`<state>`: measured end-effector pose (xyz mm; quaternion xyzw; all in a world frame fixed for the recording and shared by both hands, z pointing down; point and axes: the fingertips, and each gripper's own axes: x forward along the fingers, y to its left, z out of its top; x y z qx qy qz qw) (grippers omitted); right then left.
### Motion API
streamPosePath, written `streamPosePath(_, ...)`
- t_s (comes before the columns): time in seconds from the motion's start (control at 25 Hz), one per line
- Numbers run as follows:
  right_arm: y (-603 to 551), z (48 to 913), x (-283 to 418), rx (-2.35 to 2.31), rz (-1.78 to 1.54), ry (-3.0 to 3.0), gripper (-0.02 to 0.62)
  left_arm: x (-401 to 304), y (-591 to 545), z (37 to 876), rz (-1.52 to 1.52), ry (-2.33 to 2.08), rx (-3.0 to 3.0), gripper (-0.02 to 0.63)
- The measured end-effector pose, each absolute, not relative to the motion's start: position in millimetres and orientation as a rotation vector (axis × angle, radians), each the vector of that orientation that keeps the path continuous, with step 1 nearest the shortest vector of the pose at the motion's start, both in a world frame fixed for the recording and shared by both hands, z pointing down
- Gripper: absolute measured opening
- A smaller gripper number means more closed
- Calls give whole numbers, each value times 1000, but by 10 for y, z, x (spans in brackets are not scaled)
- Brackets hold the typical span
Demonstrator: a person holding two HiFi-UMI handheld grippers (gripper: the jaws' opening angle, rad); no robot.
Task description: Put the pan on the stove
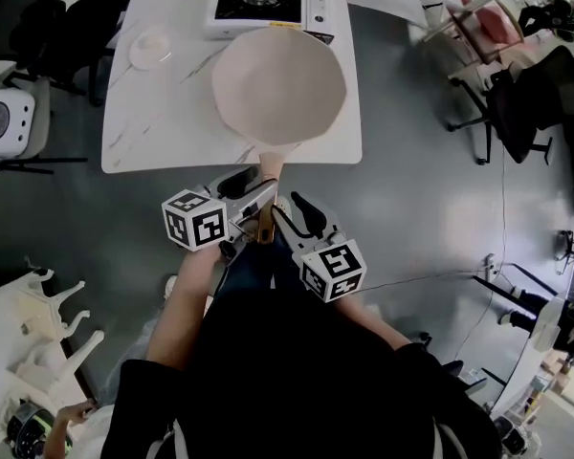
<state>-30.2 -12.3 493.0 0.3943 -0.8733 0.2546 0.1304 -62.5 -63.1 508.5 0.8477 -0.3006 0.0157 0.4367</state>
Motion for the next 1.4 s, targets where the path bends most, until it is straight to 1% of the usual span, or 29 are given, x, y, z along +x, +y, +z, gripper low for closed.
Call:
streamPosePath(0.12, -72, 5036, -350, 1082, 911, -2532, 192, -611, -654, 5165, 25, -691, 2070, 265)
streamPosePath(0.32, 4, 5190, -417, 940, 1063, -2516, 220, -568, -690, 5271, 34, -626, 2058, 276)
streamPosePath(0.52, 81, 5398, -539, 769, 1262, -2440, 230, -501, -656, 5382, 67, -522, 2020, 320)
streamPosePath(0.68, 90, 5497, -622, 669, 1503, -2363, 236, -395, -604, 5435, 75, -384, 2004, 321)
streamPosePath(0.76, 84, 5505, -667, 611, 1568, -2354, 236, -331, -582, 5434, 85, -315, 2006, 321)
streamPosePath(1.0, 159, 5545, -805, 372, 1617, -2352, 237, -202, -591, 5488, 87, -186, 1996, 322)
streamPosePath(1.24, 175, 5548, -908, 170, 1552, -2382, 236, -9, -539, 5498, 113, -45, 2028, 324)
streamPosePath(1.36, 189, 5506, -956, 88, 1516, -2414, 234, 61, -515, 5496, 115, 3, 2044, 268)
streamPosePath(1.4, 192, 5492, -968, 65, 1495, -2425, 229, 76, -512, 5489, 107, 16, 2044, 263)
